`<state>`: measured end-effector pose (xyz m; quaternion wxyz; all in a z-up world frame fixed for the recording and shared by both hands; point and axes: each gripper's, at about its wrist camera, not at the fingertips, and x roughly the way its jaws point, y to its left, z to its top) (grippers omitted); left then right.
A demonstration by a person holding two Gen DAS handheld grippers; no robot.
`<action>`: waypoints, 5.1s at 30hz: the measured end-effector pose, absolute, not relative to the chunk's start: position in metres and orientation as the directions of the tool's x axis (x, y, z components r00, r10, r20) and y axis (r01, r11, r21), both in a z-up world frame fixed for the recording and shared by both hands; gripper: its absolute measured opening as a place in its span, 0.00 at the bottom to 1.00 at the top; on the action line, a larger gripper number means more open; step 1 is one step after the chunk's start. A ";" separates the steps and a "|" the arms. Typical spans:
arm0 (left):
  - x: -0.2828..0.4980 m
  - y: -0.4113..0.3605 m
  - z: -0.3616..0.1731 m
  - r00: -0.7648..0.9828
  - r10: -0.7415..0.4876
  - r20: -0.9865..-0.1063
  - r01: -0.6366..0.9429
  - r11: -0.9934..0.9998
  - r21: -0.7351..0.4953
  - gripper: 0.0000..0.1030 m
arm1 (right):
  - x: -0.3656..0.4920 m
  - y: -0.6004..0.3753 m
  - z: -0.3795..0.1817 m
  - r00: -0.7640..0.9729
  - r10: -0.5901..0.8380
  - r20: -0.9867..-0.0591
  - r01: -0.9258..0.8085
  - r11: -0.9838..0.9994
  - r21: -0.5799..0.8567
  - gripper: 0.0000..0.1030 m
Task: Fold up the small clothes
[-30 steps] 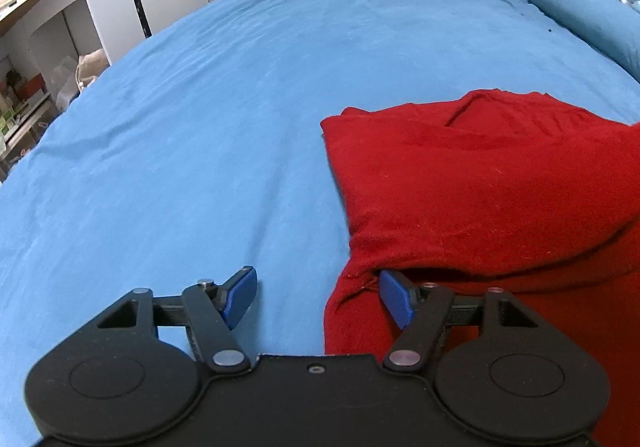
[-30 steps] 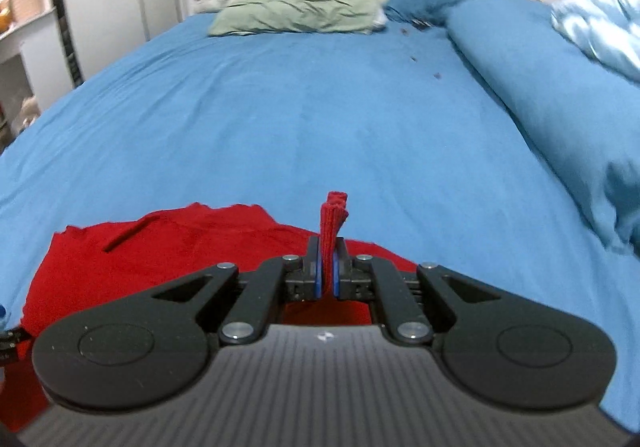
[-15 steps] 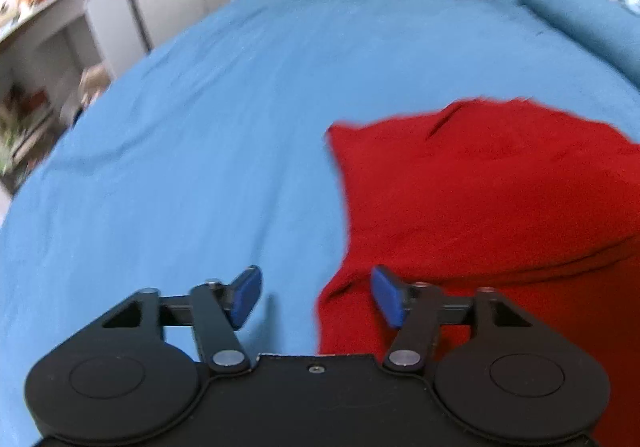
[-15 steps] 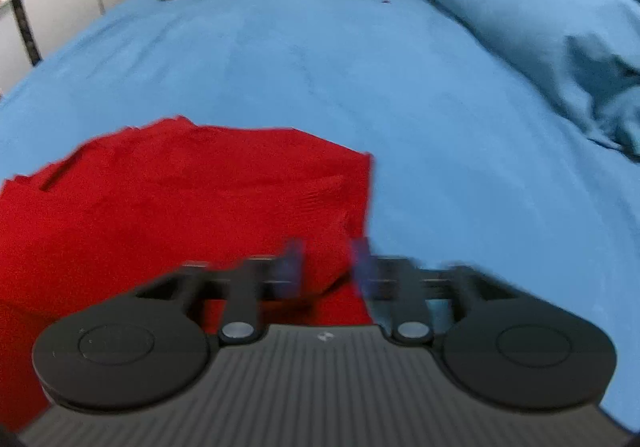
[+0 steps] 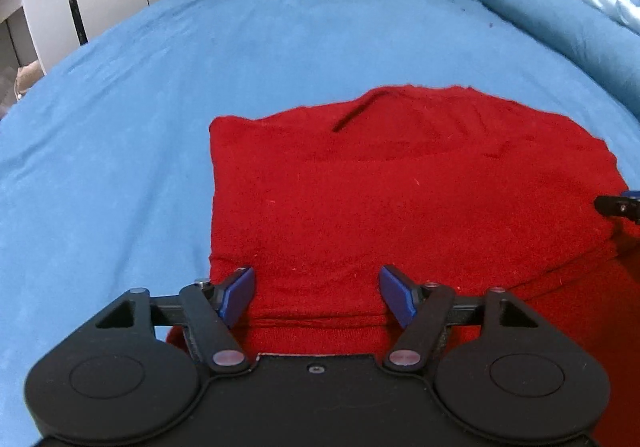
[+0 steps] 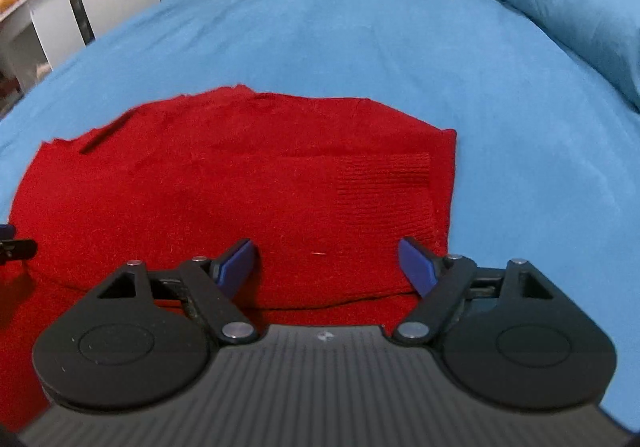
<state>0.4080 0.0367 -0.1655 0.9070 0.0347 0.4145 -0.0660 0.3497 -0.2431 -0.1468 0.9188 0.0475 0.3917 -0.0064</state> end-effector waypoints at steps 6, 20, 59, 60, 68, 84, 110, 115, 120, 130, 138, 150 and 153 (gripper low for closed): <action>0.403 0.031 -0.167 0.675 -0.070 -0.734 0.125 0.992 0.021 0.74 | 0.349 -0.240 -0.147 0.721 0.037 -0.692 0.012 0.998 0.066 0.95; 0.287 0.038 -0.031 0.824 -0.089 -0.559 0.100 0.995 -0.011 0.93 | 0.223 -0.228 0.001 0.848 0.064 -0.526 -0.023 0.996 0.083 0.99; 0.086 0.101 -0.159 0.585 -0.090 -0.806 0.004 0.994 -0.109 0.48 | -0.046 -0.174 -0.120 0.591 -0.068 -0.804 0.182 0.982 0.051 0.64; 0.085 0.102 -0.159 0.583 -0.101 -0.806 0.008 0.993 -0.118 0.45 | -0.045 -0.174 -0.120 0.592 -0.062 -0.803 0.180 0.982 0.057 0.58; 0.080 0.096 -0.149 0.582 -0.119 -0.804 0.039 0.992 -0.119 0.06 | -0.043 -0.181 -0.109 0.608 -0.026 -0.794 0.172 0.980 0.100 0.21; 0.213 0.085 0.007 0.841 -0.160 -0.517 0.054 0.975 -0.214 0.05 | 0.085 -0.243 0.048 0.852 0.107 -0.513 0.082 0.940 0.331 0.20; 0.487 0.058 -0.095 0.838 -0.025 -0.546 -0.083 0.981 -0.172 0.66 | 0.407 -0.301 -0.089 0.814 -0.012 -0.581 0.190 0.950 0.246 0.83; 0.421 0.041 -0.097 0.818 -0.118 -0.564 0.072 0.992 -0.103 0.89 | 0.359 -0.271 -0.091 0.823 0.095 -0.560 0.056 0.968 0.247 1.00; 0.399 0.026 -0.150 0.690 -0.126 -0.712 0.118 0.991 -0.061 0.89 | 0.352 -0.256 -0.132 0.733 0.088 -0.675 0.066 0.978 0.199 0.99; 0.389 0.007 -0.133 0.682 -0.094 -0.726 0.134 0.991 -0.002 0.88 | 0.347 -0.270 -0.118 0.752 0.054 -0.657 0.112 0.972 0.208 0.99; 0.346 -0.032 -0.080 0.710 -0.179 -0.681 0.254 0.967 0.011 1.00 | 0.272 -0.291 -0.056 0.689 0.044 -0.724 0.026 0.996 0.085 1.00; 0.369 -0.095 -0.136 0.665 -0.189 -0.723 0.295 0.955 0.022 1.00 | 0.249 -0.284 -0.137 0.675 0.055 -0.736 0.042 0.993 0.113 0.83; 0.372 -0.102 -0.147 0.660 -0.175 -0.730 0.297 0.954 0.040 1.00 | 0.253 -0.277 -0.143 0.696 0.073 -0.714 0.011 0.994 0.113 0.64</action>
